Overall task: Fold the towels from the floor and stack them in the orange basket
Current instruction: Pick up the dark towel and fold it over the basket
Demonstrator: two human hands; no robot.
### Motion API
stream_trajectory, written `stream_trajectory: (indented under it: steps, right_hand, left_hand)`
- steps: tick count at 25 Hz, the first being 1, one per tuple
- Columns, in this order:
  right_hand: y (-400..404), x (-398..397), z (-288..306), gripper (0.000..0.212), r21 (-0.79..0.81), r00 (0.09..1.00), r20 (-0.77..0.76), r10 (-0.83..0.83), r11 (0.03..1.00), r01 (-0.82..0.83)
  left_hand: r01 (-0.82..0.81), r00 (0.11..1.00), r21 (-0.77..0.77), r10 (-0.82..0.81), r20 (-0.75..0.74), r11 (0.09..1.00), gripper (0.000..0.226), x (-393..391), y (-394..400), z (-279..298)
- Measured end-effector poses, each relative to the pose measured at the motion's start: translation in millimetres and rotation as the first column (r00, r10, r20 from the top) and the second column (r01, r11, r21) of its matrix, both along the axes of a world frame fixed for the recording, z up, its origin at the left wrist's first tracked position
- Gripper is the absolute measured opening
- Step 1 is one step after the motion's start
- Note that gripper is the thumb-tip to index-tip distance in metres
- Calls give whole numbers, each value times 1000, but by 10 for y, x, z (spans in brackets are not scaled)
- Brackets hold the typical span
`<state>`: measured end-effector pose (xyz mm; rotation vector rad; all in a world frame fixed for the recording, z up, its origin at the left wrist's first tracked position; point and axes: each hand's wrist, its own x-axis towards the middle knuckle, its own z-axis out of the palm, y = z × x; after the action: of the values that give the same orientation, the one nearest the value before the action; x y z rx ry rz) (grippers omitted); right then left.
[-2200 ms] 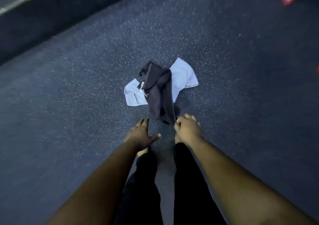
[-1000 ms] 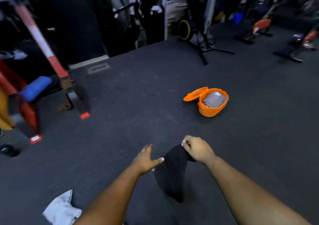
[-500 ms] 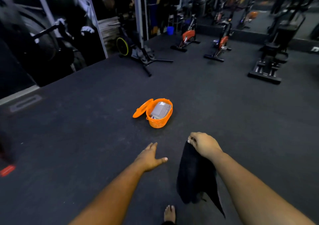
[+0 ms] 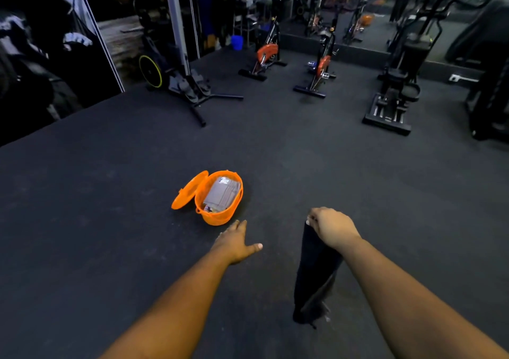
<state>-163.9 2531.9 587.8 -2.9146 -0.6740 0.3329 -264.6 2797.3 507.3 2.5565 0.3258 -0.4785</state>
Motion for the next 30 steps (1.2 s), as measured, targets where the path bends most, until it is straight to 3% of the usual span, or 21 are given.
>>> stream_trajectory:
  steps: [4, 8, 14, 16, 18, 20, 23, 24, 25, 26, 28, 30]
  right_hand:
    - [160, 768, -89, 21, 20, 998, 2, 70, 997, -70]
    - [456, 1572, -125, 14, 75, 967, -9, 253, 965, -251]
    - [1002, 2774, -13, 12, 288, 784, -89, 614, 770, -570]
    - [1121, 3129, 63, 10, 429, 764, -125, 633, 729, -534]
    - [1236, 3429, 85, 14, 567, 748, -170, 641, 684, -458]
    - [1369, 3717, 40, 26, 610, 716, -190, 672, 653, -450]
    - [1583, 4105, -166, 29, 403, 747, -129, 652, 722, -562]
    - [1652, 4242, -260, 31, 395, 782, -85, 617, 742, -542]
    - [1733, 4358, -316, 31, 460, 819, -54, 571, 742, -487]
    - [1814, 4456, -316, 26, 548, 857, -71, 511, 738, -394]
    - [2000, 4624, -215, 18, 658, 873, -174, 456, 713, -241]
    - [2186, 4685, -53, 20, 683, 819, -201, 538, 676, -277]
  left_hand:
    - [-9, 998, 37, 7, 62, 999, 101, 669, 80, -3]
    - [-74, 993, 23, 71, 98, 997, 93, 1347, 132, -6]
    - [-72, 961, -186, 118, 251, 980, 53, 2438, -110, 345]
    - [-133, 939, -271, 209, 274, 953, 25, 2776, -85, 410]
    - [-195, 918, -350, 296, 264, 916, 21, 2986, 8, 470]
    - [-248, 850, -462, 420, 318, 851, 22, 3179, 161, 523]
    - [-338, 617, -735, 728, 298, 587, 15, 3448, 459, 681]
    - [-347, 552, -790, 791, 263, 505, 16, 3521, 582, 697]
    - [-368, 521, -797, 816, 250, 479, 17, 3570, 711, 696]
    - [-383, 517, -793, 822, 241, 473, 20, 3601, 817, 699]
    - [-448, 572, -698, 779, 256, 558, 21, 3660, 943, 668]
    - [-437, 660, -621, 701, 270, 651, 13, 3713, 1005, 593]
